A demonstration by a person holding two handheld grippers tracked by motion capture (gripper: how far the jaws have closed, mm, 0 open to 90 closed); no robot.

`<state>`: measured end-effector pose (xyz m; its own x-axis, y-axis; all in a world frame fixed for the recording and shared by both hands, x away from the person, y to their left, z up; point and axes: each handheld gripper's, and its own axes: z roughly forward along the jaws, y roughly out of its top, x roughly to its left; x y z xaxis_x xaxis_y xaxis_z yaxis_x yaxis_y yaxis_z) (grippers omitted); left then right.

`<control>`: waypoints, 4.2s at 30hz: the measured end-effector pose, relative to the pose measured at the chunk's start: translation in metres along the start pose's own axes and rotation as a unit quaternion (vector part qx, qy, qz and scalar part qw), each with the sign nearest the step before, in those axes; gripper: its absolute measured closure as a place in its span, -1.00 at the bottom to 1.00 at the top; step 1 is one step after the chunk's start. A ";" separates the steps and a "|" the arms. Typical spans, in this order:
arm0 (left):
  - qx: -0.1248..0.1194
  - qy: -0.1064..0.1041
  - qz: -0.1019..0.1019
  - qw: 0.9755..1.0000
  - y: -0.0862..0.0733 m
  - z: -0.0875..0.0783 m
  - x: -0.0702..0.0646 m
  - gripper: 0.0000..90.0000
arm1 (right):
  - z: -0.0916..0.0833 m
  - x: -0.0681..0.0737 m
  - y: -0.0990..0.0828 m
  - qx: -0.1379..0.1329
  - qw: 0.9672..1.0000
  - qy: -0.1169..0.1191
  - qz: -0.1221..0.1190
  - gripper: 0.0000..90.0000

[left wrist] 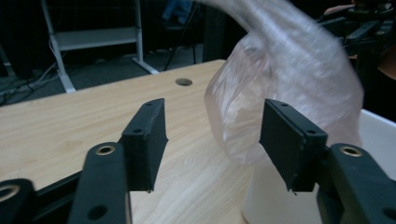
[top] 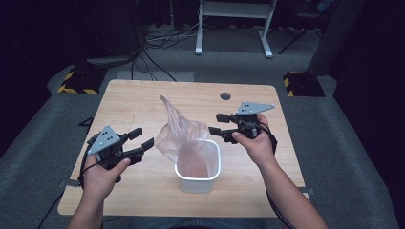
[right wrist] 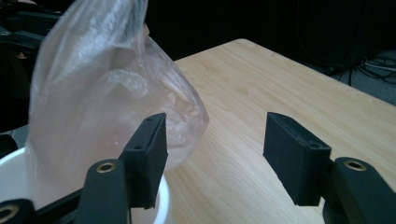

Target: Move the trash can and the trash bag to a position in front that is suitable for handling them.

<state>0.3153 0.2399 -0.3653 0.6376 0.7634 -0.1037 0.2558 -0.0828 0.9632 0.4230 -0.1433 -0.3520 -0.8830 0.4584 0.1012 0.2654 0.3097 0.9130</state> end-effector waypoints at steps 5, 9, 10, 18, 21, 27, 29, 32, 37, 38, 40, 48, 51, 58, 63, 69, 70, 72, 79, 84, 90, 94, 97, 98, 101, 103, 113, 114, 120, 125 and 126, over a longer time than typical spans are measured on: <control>-0.017 -0.005 0.012 1.000 0.009 -0.010 -0.009 -0.17 | -0.002 0.008 0.010 -0.009 1.000 0.010 -0.014 -0.18; -0.002 -0.036 0.017 0.999 0.006 0.002 -0.018 -0.15 | 0.004 0.016 0.019 -0.011 0.999 0.021 -0.028 -0.20; 0.006 -0.045 0.018 0.999 0.004 0.008 -0.021 -0.15 | 0.007 0.019 0.021 -0.010 0.999 0.028 -0.032 -0.21; 0.033 -0.089 0.020 0.995 -0.002 0.041 -0.028 -0.11 | 0.041 0.032 0.030 0.023 0.995 0.076 -0.060 -0.50; 0.039 -0.111 0.032 0.993 -0.004 0.046 -0.032 0.32 | 0.054 0.032 0.030 0.040 0.993 0.098 -0.058 -0.54; 0.040 -0.123 0.049 0.990 -0.004 0.044 -0.037 0.87 | 0.056 0.040 0.028 0.048 0.981 0.160 -0.098 0.72; 0.038 -0.118 0.052 0.991 -0.004 0.040 -0.036 0.94 | 0.049 0.043 0.028 0.049 0.980 0.150 -0.121 0.96; 0.037 -0.107 0.059 0.992 -0.004 0.032 -0.032 0.98 | 0.035 0.043 0.027 0.043 0.981 0.134 -0.132 0.99; 0.044 -0.091 0.055 0.993 -0.007 0.021 -0.025 0.99 | 0.010 0.031 0.020 0.035 0.986 0.117 -0.116 1.00; 0.047 -0.088 0.055 0.994 -0.008 0.019 -0.023 0.99 | 0.006 0.028 0.018 0.034 0.987 0.113 -0.110 1.00; 0.049 -0.082 0.054 0.994 -0.008 0.016 -0.020 1.00 | -0.001 0.021 0.014 0.032 0.989 0.107 -0.101 1.00; 0.042 -0.073 0.051 0.995 -0.005 0.009 -0.016 0.99 | -0.021 0.001 0.007 0.017 0.994 0.082 -0.067 0.97; 0.043 -0.084 0.057 0.994 -0.005 0.010 -0.021 0.98 | -0.021 0.004 0.009 0.011 0.993 0.098 -0.068 0.44; 0.043 -0.114 0.084 0.989 -0.002 0.009 -0.037 0.96 | -0.013 0.025 0.015 0.008 0.987 0.128 -0.096 0.23; 0.062 -0.143 0.103 0.982 -0.004 0.010 -0.048 0.96 | -0.011 0.038 0.016 0.000 0.986 0.124 -0.113 0.09; 0.068 -0.171 0.107 0.977 -0.006 0.016 -0.059 0.90 | -0.012 0.046 0.021 -0.013 0.987 0.103 -0.126 0.03; 0.065 -0.174 0.103 0.977 -0.006 0.016 -0.060 0.81 | -0.011 0.047 0.021 -0.010 0.987 0.098 -0.130 0.19; 0.039 -0.177 0.092 0.979 -0.004 0.014 -0.059 0.52 | -0.012 0.048 0.020 0.003 0.985 0.100 -0.140 0.49; -0.016 -0.132 0.097 0.986 0.010 -0.003 -0.049 0.25 | -0.022 0.044 0.017 -0.008 0.985 0.096 -0.145 0.81; -0.037 -0.114 0.100 0.988 0.018 -0.007 -0.046 0.20 | -0.024 0.045 0.019 -0.004 0.983 0.095 -0.159 0.89; -0.032 -0.081 0.144 0.986 0.027 0.001 -0.045 -0.02 | -0.022 0.046 0.020 0.000 0.981 0.102 -0.167 0.90; 0.000 -0.067 0.153 0.986 0.026 0.021 -0.039 -0.15 | -0.017 0.048 0.021 -0.002 0.979 0.112 -0.169 0.87; 0.034 -0.084 0.128 0.988 0.017 0.033 -0.037 0.06 | -0.013 0.050 0.021 -0.004 0.978 0.115 -0.172 0.87; 0.041 -0.094 0.117 0.988 0.015 0.036 -0.038 0.23 | -0.012 0.050 0.021 -0.003 0.978 0.114 -0.173 0.87; 0.054 -0.096 0.091 0.990 0.010 0.036 -0.034 0.72 | -0.014 0.049 0.018 -0.002 0.978 0.115 -0.172 0.89; 0.047 -0.088 0.079 0.992 0.009 0.034 -0.029 0.83 | -0.018 0.047 0.014 -0.002 0.979 0.114 -0.170 0.91; 0.027 -0.041 0.035 0.998 0.003 0.020 -0.011 0.97 | -0.052 0.038 -0.009 -0.006 0.980 0.111 -0.165 0.96; 0.027 -0.038 0.031 0.998 0.002 0.019 -0.009 0.97 | -0.055 0.038 -0.012 -0.006 0.979 0.114 -0.166 0.96; 0.036 -0.047 0.021 0.998 -0.005 0.019 -0.009 0.84 | -0.074 0.035 -0.030 0.002 0.979 0.122 -0.162 0.93; 0.015 -0.054 0.040 0.998 0.001 0.020 -0.019 0.38 | -0.074 0.038 -0.031 -0.004 0.981 0.119 -0.152 0.47; 0.005 -0.054 0.050 0.997 0.004 0.019 -0.021 0.30 | -0.075 0.039 -0.029 -0.009 0.982 0.115 -0.148 0.38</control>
<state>0.3170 0.2115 -0.3640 0.7346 0.6777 -0.0335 0.1935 -0.1620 0.9676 0.3523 -0.1969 -0.3448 -0.9853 0.1488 -0.0846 -0.0211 0.3847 0.9228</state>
